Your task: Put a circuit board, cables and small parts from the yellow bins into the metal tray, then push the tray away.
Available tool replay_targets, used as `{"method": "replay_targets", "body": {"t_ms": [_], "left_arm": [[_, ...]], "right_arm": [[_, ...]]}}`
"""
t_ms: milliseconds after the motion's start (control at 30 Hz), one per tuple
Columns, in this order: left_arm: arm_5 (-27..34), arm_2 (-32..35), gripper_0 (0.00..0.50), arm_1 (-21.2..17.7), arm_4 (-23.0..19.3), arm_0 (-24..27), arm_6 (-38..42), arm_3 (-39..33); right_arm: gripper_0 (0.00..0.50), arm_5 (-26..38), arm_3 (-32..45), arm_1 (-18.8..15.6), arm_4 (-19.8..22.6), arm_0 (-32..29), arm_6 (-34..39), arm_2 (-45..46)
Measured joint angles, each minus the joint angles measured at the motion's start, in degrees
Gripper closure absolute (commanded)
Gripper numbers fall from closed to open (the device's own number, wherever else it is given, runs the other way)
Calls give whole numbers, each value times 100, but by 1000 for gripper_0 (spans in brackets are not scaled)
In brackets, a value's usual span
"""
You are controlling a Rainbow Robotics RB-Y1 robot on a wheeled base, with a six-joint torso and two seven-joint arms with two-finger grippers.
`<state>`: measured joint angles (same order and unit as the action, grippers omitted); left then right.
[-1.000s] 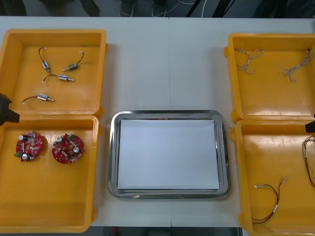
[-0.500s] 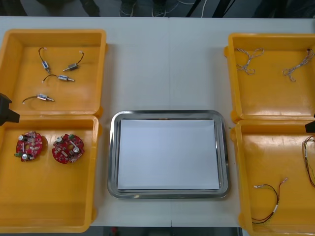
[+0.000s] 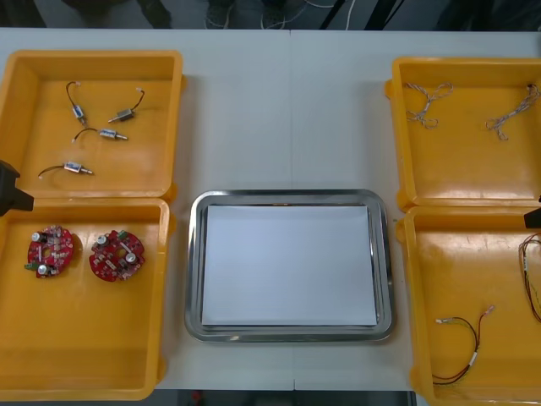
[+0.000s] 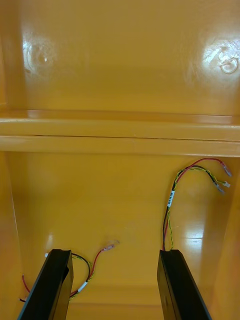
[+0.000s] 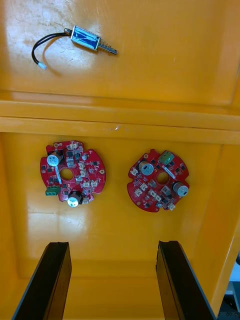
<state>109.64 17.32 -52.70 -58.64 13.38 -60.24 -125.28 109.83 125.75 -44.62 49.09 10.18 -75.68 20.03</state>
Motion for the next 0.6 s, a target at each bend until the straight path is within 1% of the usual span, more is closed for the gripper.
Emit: {"method": "replay_targets", "body": {"t_ms": [600], "left_arm": [[0, 0, 0, 0, 0, 0, 0, 0]], "right_arm": [[7, 0, 0, 0, 0, 0, 0, 0]]}}
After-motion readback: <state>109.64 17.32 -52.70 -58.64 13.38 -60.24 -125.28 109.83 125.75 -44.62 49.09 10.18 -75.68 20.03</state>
